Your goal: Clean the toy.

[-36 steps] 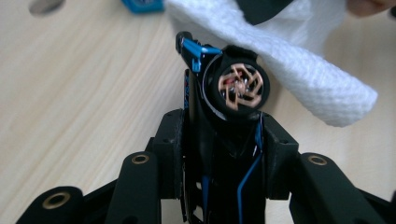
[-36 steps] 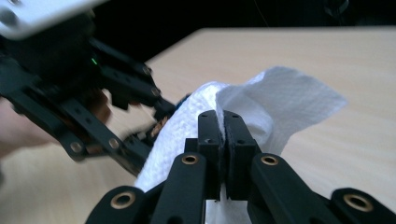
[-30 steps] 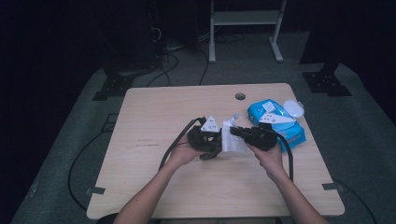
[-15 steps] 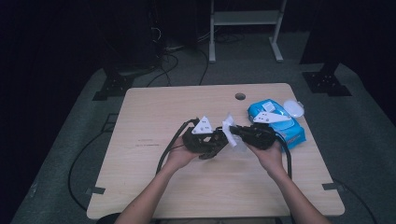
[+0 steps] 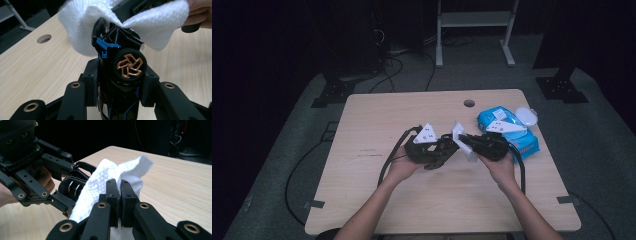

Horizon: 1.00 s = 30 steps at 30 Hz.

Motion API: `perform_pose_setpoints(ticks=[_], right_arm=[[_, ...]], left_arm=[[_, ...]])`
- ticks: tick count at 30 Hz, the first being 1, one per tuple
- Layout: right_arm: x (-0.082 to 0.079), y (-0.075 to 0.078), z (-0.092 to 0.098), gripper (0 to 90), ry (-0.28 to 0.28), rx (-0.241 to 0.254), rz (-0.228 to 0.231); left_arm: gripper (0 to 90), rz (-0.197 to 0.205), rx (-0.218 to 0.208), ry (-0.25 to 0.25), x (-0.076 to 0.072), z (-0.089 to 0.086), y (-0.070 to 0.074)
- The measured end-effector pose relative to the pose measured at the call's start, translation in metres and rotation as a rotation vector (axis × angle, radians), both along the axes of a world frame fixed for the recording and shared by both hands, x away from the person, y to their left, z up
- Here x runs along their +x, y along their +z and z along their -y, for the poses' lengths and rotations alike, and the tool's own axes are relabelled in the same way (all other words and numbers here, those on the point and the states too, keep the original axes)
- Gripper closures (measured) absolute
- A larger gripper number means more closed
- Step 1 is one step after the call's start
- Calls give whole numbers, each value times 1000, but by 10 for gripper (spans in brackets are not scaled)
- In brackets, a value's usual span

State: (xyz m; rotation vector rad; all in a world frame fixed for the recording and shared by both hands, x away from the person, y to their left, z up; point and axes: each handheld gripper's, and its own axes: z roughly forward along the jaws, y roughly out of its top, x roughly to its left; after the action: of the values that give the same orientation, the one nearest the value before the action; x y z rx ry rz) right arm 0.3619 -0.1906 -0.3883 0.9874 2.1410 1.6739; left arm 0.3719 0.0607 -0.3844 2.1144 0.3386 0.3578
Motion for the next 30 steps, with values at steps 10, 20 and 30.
perform_pose_setpoints(ticks=[10, 20, 30], right_arm=[[1, -2, 4, 862, -6, 35, 0], [-2, 0, 2, 862, 19, 79, -5], [2, -8, 3, 863, -6, 27, -29]], left_arm=[[585, 1, -38, -1, -1, -3, 4], [585, -16, -13, -6, 1, 1, -3], [585, -18, -14, -2, 2, 0, -3]])
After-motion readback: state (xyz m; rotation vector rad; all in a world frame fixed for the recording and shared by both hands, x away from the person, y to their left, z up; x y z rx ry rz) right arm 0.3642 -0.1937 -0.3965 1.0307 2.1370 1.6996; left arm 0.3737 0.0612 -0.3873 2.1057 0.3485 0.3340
